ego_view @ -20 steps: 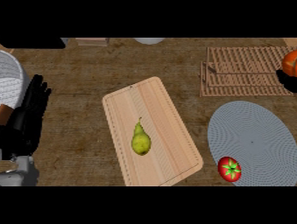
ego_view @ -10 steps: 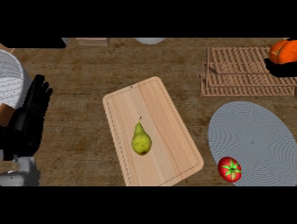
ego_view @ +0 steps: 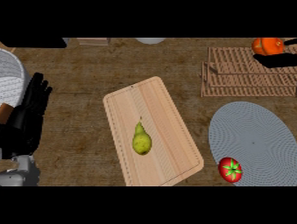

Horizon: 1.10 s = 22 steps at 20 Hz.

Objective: Pick the squash from the placemat and place it in the tiered shelf

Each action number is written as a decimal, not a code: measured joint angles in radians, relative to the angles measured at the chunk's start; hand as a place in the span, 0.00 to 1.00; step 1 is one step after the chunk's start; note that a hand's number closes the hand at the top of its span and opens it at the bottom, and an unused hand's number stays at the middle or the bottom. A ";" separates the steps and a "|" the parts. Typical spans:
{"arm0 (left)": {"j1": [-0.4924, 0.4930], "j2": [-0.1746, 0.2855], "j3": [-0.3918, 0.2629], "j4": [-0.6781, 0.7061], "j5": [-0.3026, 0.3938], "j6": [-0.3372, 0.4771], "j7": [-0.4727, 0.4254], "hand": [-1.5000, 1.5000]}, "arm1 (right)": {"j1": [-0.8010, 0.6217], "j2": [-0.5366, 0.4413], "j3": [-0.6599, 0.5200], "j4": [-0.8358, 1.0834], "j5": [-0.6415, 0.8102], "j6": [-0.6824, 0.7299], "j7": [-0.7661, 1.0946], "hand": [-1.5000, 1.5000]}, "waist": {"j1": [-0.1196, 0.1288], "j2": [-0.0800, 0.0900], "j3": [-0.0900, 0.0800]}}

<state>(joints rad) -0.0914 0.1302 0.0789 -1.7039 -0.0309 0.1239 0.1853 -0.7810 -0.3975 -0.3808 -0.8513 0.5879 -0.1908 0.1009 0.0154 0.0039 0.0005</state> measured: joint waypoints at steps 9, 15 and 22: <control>0.020 -0.005 -0.001 -0.015 0.001 -0.013 -0.004 0.50 | -0.095 -0.056 -0.046 0.182 -0.095 0.022 -0.147 0.00 | 0.000 0.000 0.000; 0.025 -0.006 0.004 -0.014 0.000 -0.014 -0.002 0.50 | -0.095 -0.096 -0.109 0.119 -0.202 0.063 -0.162 0.00 | -0.011 -0.004 0.000; 0.024 -0.004 0.016 -0.023 -0.001 -0.009 0.012 0.50 | -0.015 -0.190 -0.189 0.009 -0.288 0.081 -0.051 0.00 | -0.023 -0.007 -0.001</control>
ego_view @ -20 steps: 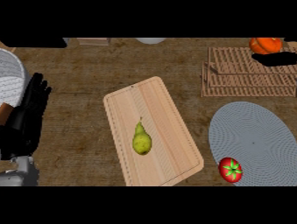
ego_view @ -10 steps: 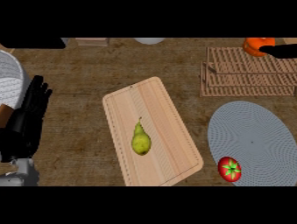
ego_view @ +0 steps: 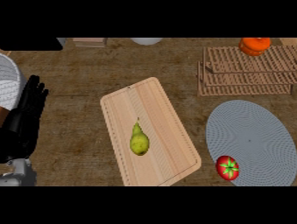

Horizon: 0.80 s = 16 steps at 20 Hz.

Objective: Pick the squash from the placemat and place it in the tiered shelf

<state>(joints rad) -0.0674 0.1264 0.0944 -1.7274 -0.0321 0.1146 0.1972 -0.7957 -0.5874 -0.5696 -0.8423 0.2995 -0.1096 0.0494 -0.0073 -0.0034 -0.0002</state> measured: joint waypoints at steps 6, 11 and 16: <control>0.011 0.011 0.016 0.001 0.016 -0.019 -0.014 0.50 | 0.129 -0.134 -0.104 -0.042 -0.100 0.109 0.048 0.00 | -0.005 0.000 0.000; 0.013 0.004 0.014 0.009 0.009 -0.016 -0.023 0.50 | 0.263 -0.215 -0.192 -0.059 -0.206 0.241 0.015 0.00 | -0.004 0.001 0.000; -0.002 -0.013 -0.006 -0.001 -0.011 0.000 -0.001 0.50 | 0.344 -0.287 -0.237 -0.005 -0.273 0.339 -0.052 0.00 | 0.002 0.002 0.000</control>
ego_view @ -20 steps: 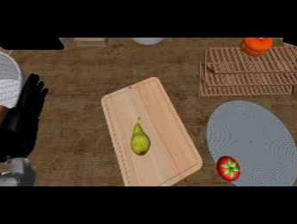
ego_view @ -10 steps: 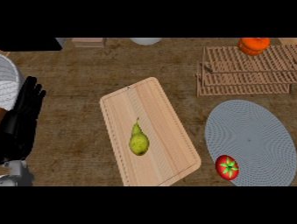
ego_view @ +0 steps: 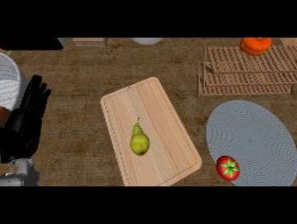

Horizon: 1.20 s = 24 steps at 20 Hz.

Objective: Pick the squash from the placemat and place it in the tiered shelf

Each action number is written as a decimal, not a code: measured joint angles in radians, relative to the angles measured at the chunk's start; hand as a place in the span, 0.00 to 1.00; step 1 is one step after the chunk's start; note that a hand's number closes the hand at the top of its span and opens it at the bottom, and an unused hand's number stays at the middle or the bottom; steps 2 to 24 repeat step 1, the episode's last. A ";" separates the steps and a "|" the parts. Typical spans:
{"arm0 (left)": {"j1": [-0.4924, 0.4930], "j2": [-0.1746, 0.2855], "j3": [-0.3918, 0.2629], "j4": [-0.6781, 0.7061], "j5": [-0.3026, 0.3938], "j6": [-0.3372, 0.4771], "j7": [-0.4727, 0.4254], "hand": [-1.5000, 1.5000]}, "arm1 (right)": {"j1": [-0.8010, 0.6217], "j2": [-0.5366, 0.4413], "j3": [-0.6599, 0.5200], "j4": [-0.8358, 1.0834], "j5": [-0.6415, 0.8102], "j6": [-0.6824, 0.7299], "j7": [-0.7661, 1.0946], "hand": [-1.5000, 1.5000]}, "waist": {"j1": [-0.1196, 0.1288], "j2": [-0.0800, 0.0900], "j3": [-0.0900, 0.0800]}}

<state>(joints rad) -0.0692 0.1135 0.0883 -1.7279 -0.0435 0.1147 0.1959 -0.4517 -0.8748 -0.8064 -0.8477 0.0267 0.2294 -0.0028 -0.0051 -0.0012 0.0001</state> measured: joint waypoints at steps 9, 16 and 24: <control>0.005 -0.006 -0.004 0.013 -0.003 -0.001 -0.018 0.50 | 0.006 -0.013 -0.004 0.008 -0.013 0.013 -0.004 0.00 | 0.001 0.000 0.000; 0.005 -0.006 -0.004 0.013 -0.003 -0.001 -0.018 0.50 | 0.006 -0.013 -0.004 0.008 -0.013 0.013 -0.004 0.00 | 0.001 0.000 0.000; 0.005 -0.006 -0.004 0.013 -0.003 -0.001 -0.018 0.50 | 0.006 -0.013 -0.004 0.008 -0.013 0.013 -0.004 0.00 | 0.001 0.000 0.000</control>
